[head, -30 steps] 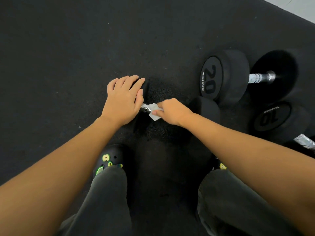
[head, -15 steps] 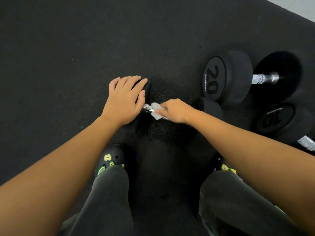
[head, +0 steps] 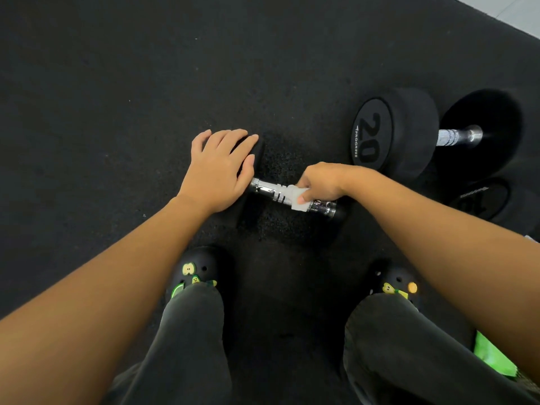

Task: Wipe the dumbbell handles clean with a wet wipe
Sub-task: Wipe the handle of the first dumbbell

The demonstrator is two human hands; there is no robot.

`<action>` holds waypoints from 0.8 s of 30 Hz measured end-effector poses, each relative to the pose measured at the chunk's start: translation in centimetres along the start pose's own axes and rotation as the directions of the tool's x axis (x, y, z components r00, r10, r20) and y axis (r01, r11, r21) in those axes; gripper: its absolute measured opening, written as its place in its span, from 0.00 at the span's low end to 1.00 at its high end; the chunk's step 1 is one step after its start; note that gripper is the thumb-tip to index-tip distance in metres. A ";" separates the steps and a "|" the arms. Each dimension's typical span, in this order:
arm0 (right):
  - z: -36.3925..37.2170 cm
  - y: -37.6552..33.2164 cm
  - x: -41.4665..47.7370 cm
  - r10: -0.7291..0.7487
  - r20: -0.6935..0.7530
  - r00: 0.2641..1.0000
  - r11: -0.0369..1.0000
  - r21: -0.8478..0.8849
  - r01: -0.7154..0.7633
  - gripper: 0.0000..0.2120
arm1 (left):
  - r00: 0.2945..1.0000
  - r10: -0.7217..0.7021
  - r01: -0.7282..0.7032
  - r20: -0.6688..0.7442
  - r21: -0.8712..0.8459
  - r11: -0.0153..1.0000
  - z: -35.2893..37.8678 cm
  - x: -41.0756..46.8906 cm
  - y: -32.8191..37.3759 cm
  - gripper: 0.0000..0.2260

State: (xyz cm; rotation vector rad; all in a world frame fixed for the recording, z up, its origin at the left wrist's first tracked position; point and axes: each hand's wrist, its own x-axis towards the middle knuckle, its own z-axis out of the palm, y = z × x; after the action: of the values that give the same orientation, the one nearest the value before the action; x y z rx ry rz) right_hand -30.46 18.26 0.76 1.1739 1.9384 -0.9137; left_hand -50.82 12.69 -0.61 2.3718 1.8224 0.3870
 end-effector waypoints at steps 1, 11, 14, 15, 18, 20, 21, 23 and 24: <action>-0.1 0.2 -0.1 0.015 0.021 1.000 1.000 -0.023 -0.014 0.15 | 1.000 -0.001 0.001 -0.004 0.001 1.000 0.0 0.0 0.0 0.21; 0.8 -0.3 -0.1 -0.011 -0.032 0.999 0.999 -0.031 0.010 0.17 | 1.000 -0.021 0.021 -0.012 0.001 1.000 0.3 0.2 0.2 0.21; 1.1 0.2 -0.1 -0.031 -0.046 0.998 0.999 -0.020 0.030 0.18 | 1.000 -0.023 0.023 -0.004 0.002 1.000 0.3 0.3 0.2 0.21; 1.0 0.3 -0.1 -0.033 -0.049 0.998 0.999 -0.024 0.032 0.17 | 1.000 -0.021 0.021 -0.004 0.004 1.000 0.3 0.3 0.1 0.21; 0.2 0.4 -0.2 -0.042 -0.058 0.997 0.999 -0.032 0.040 0.14 | 1.000 -0.016 0.016 -0.004 0.000 1.000 0.3 0.2 0.1 0.21; -0.3 0.7 -0.3 -0.039 -0.064 0.997 0.999 -0.017 0.038 0.11 | 1.000 -0.011 0.011 -0.003 -0.008 1.000 0.3 0.2 0.0 0.21; -0.4 0.8 -0.4 -0.034 -0.070 0.997 0.999 -0.012 0.034 0.11 | 1.000 -0.007 0.007 -0.004 -0.011 1.000 0.3 0.2 0.0 0.21; -0.5 1.2 -0.5 -0.028 -0.102 0.994 1.000 -0.014 0.027 0.10 | 1.000 0.003 -0.003 -0.012 -0.013 1.000 0.3 0.2 -0.1 0.20; -0.5 1.4 -0.7 -0.026 -0.136 0.990 1.000 -0.010 0.025 0.10 | 1.000 0.009 -0.009 -0.012 -0.011 1.000 0.2 0.1 -0.1 0.20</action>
State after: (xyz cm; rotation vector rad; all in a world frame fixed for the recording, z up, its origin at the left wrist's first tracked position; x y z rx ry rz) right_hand -29.02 18.84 1.27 1.2379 2.0679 -0.8569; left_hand -50.82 12.86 -0.84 2.3759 1.8104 0.4129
